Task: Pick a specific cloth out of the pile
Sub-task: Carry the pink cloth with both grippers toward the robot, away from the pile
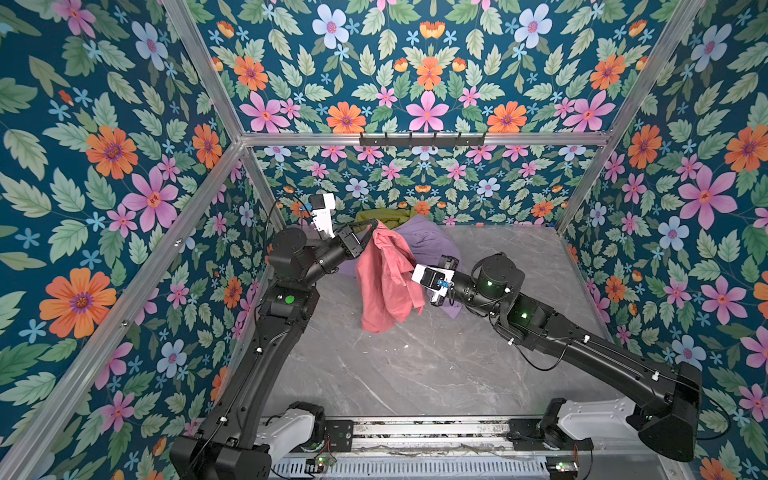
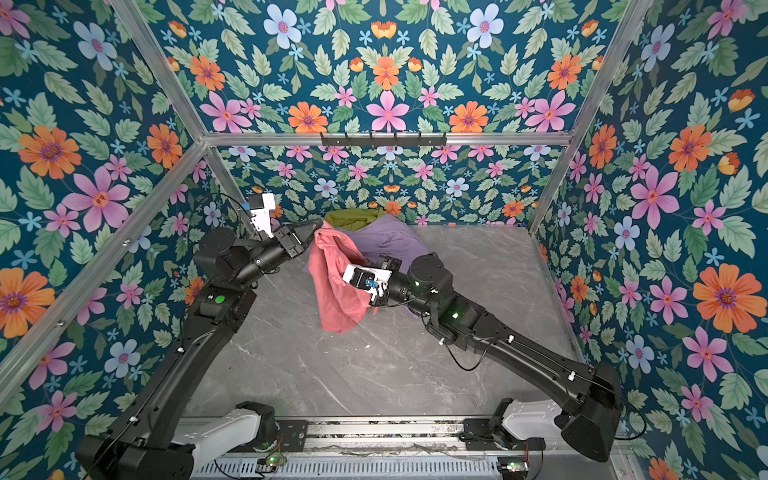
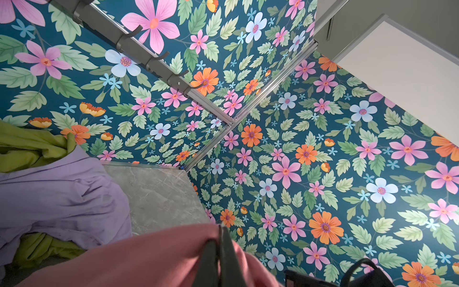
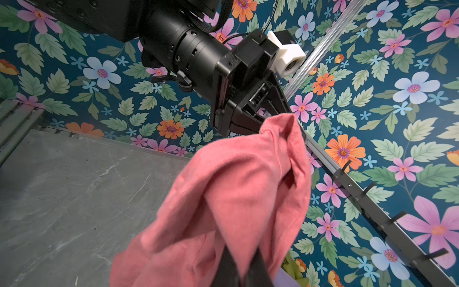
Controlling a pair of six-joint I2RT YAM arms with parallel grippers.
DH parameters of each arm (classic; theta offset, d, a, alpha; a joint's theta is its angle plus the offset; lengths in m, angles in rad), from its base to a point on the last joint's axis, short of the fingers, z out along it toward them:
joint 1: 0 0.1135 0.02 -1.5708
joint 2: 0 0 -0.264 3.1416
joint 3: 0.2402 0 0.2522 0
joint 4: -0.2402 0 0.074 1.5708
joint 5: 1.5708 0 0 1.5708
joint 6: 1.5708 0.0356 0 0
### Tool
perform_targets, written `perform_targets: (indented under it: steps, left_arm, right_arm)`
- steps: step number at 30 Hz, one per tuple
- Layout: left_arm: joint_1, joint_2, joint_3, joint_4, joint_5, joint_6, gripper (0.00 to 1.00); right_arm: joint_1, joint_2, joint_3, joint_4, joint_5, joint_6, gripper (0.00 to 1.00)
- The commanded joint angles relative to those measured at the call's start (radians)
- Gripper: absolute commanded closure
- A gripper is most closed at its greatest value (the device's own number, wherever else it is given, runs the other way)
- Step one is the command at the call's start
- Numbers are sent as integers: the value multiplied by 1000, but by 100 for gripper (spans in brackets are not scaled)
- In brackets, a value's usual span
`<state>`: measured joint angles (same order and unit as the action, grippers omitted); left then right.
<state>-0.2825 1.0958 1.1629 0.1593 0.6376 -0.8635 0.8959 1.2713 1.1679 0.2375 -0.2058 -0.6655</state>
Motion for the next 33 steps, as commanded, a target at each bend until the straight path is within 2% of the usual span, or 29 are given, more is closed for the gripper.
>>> perform_targets:
  steps: [1,12,24,33]
  left_arm:
    - [-4,-6,14,23,-11,15,100]
    - [-42,-16,40,6,-23,26,100]
    - [-122,-61,58,-40,-70,15,100]
    - [-199,-70,63,-38,-116,-9,100]
  right_arm:
    - [13,-13,6,6,20,-17,100]
    - [83,-50,18,-47,70,-66,100]
    - [150,-139,-11,-80,92,-74,100]
    - [223,-193,-22,-127,141,-126,100]
